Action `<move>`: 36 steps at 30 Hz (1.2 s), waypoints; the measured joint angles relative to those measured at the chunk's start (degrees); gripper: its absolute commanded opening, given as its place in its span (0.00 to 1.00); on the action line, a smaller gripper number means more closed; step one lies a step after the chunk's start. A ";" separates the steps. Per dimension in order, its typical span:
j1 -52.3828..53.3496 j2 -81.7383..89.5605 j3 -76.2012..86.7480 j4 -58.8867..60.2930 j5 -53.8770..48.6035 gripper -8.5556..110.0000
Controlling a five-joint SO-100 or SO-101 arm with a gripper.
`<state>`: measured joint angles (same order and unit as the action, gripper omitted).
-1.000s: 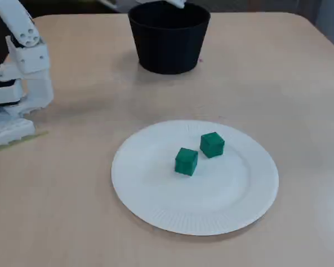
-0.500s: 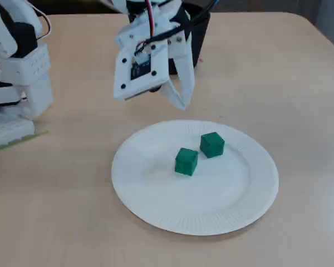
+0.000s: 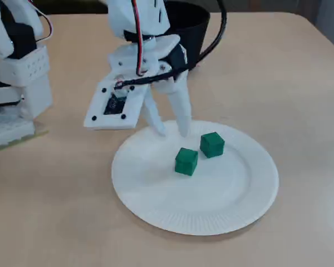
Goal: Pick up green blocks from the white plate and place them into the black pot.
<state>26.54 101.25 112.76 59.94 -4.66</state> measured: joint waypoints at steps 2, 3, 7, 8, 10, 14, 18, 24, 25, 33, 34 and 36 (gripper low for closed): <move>0.79 -2.72 -1.85 0.62 -0.44 0.25; 1.05 -3.96 -2.81 0.97 -0.62 0.25; 1.14 -11.43 -9.93 4.48 -2.29 0.26; 1.14 -13.27 -11.78 5.27 -2.55 0.27; 1.32 -15.91 -14.85 6.50 -3.08 0.27; 1.85 -19.42 -18.28 7.65 -3.08 0.28; 1.85 -22.24 -20.39 8.96 -3.08 0.29; 1.41 -25.05 -20.65 9.23 -3.08 0.19; 1.14 -25.58 -20.65 8.70 -3.08 0.12; 0.26 -27.95 -22.32 3.08 -1.05 0.05; 0.26 -27.69 -22.32 2.46 -0.97 0.05; 0.18 -26.54 -22.24 0.79 -0.88 0.05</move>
<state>26.72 74.71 90.53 60.73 -5.54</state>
